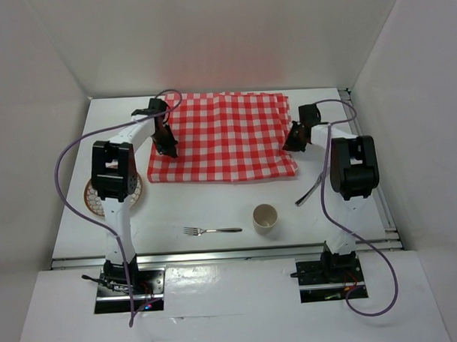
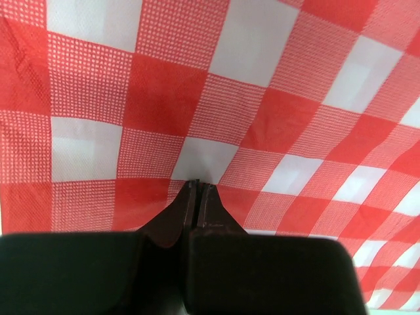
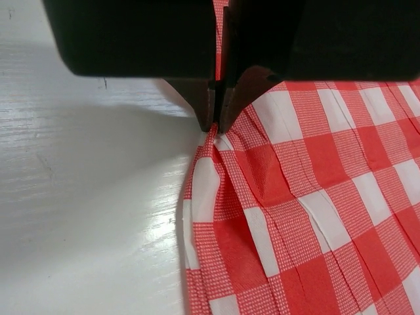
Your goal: Set the dinner table for one person
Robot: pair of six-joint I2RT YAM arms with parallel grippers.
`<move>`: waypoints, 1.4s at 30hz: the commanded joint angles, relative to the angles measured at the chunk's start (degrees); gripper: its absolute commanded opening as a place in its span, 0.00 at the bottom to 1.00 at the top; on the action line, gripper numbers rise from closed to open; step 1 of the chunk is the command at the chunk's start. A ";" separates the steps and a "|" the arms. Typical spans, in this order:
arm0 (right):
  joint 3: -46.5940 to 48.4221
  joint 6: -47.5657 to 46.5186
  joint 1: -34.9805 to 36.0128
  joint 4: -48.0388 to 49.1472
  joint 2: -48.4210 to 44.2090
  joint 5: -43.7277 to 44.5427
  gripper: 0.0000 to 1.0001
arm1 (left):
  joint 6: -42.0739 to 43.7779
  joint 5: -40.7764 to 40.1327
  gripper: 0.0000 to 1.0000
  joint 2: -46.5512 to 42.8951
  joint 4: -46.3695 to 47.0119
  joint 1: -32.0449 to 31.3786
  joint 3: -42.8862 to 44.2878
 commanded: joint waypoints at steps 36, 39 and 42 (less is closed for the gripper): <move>3.68 5.65 38.36 4.85 -10.47 -13.17 0.71 | -10.27 -8.64 0.99 -52.83 -4.61 34.73 -42.17; 4.22 5.12 38.89 2.22 -9.94 -12.03 0.73 | -11.59 -8.65 1.00 -54.59 -3.91 39.56 -46.73; 3.52 3.98 38.89 1.69 -10.47 -12.02 0.75 | -12.13 -6.72 1.00 -54.59 -2.68 44.57 -50.69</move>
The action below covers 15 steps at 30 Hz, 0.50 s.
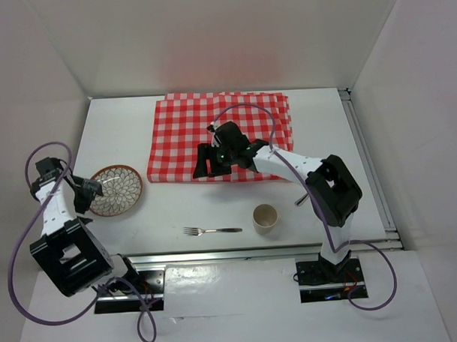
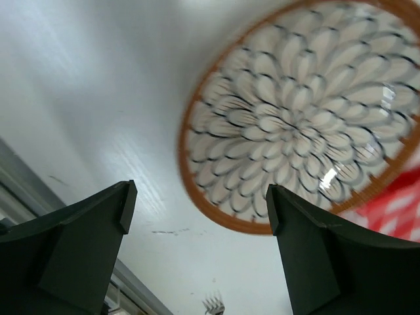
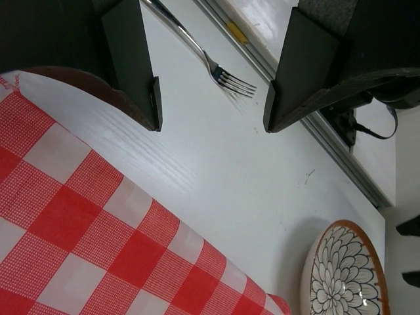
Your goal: Set the dinner table for one person
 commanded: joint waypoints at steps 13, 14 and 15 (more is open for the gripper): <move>0.26 -2.35 -2.71 -3.60 -3.33 1.22 0.75 | -3.82 8.77 0.80 5.59 16.47 5.60 -10.80; 0.25 -2.35 -2.71 -3.60 -3.33 1.23 0.75 | -4.35 8.78 0.79 6.29 17.28 5.60 -10.82; 0.25 -2.35 -2.71 -3.60 -3.33 1.23 0.75 | -4.36 8.78 0.79 6.30 18.07 5.60 -12.03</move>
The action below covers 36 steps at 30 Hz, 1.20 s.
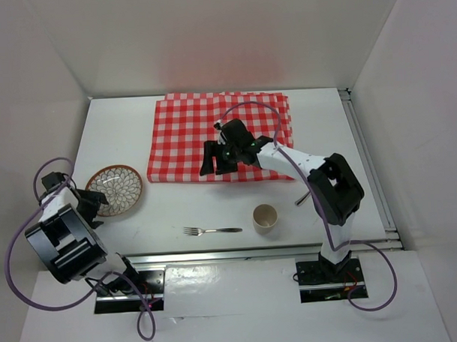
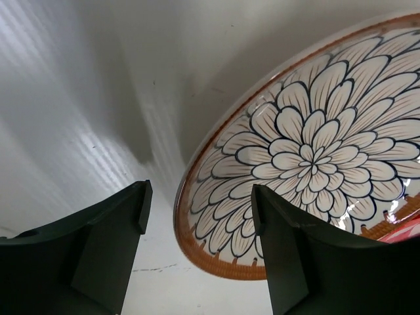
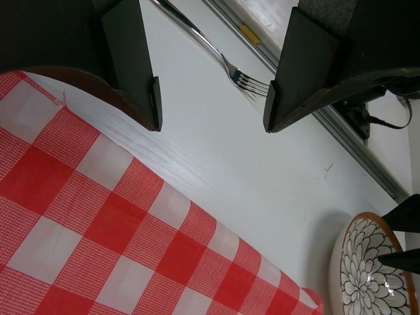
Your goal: Set the dinner table for one person
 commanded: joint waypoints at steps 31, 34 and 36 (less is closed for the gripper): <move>-1.57 -2.66 -4.57 -6.57 -13.96 5.29 0.75 | -0.97 16.80 0.00 -15.20 8.88 -9.87 14.96; -3.32 -3.28 -7.11 -8.77 -19.66 8.63 0.75 | 0.87 22.34 0.00 -12.33 13.27 -17.32 18.04; -4.91 -3.28 -8.96 -8.77 -22.31 9.86 0.75 | 4.46 23.05 0.00 -8.90 14.87 -22.25 23.11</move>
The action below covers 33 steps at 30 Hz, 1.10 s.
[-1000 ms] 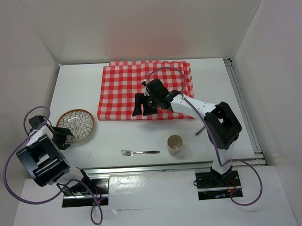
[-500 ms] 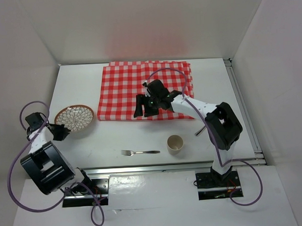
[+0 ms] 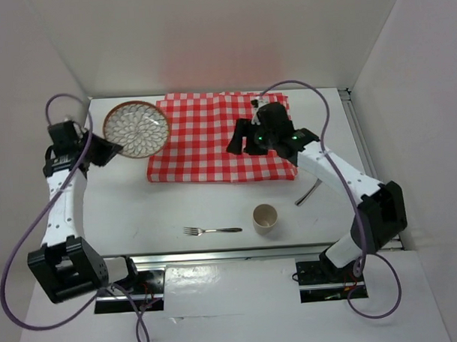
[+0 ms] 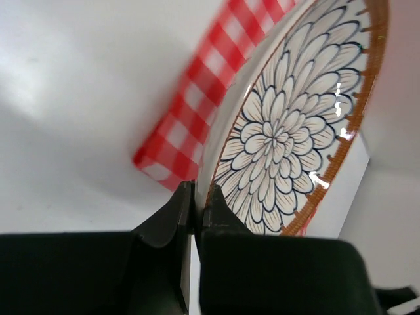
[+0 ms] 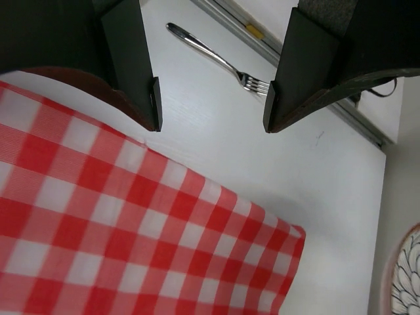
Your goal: Set the dinner table for one person
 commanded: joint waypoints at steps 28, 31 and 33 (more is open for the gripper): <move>-17.89 -0.26 -24.25 -11.40 -27.44 3.20 0.75 | 4.71 8.78 0.00 60.28 4.99 -35.53 53.21; -17.90 -0.78 -24.78 -12.45 -27.97 3.20 0.75 | 3.48 7.63 0.00 59.67 7.00 -35.53 48.91; -17.90 -0.78 -24.78 -12.98 -27.97 3.72 0.75 | 2.96 7.63 0.00 59.66 7.54 -35.53 47.40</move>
